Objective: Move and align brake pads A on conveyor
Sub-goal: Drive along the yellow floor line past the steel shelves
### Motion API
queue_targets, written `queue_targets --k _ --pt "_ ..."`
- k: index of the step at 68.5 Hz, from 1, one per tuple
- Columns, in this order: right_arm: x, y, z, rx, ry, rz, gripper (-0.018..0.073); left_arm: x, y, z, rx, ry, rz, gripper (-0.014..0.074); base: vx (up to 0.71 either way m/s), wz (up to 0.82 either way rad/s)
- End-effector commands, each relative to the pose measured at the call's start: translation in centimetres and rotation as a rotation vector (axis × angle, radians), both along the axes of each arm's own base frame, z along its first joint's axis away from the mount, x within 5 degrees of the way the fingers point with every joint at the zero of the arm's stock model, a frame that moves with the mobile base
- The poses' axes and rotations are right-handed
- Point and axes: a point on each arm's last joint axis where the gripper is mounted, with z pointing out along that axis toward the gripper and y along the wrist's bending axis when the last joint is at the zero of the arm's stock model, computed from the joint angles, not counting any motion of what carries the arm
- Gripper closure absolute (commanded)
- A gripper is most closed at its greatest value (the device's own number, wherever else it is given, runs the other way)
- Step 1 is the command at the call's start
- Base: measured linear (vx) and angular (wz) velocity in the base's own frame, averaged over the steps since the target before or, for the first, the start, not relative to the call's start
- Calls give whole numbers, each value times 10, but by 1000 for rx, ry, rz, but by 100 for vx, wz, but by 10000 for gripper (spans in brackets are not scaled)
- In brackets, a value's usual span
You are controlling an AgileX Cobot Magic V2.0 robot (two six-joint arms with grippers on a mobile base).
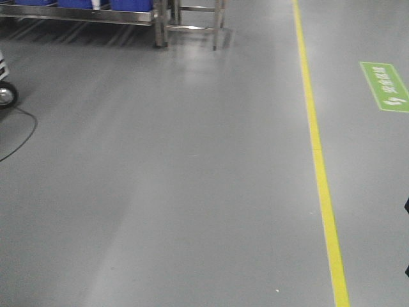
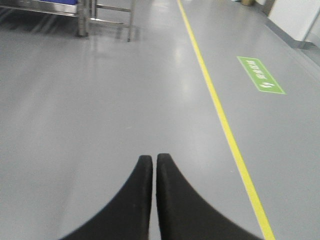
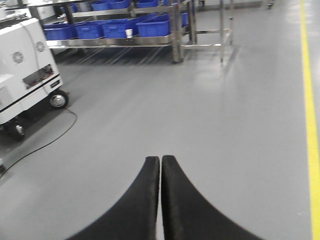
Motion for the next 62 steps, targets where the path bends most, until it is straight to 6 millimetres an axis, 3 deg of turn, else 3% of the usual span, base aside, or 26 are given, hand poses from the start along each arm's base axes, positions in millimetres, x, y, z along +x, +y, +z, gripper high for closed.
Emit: queue_targets --k 1,62 --pt "1 1 16 9 -96 8 568 2 -1 15 -26 -93 -7 603 -8 -44" --pt "1 1 16 9 -97 9 568 2 -1 15 -26 -93 -7 603 5 -14"
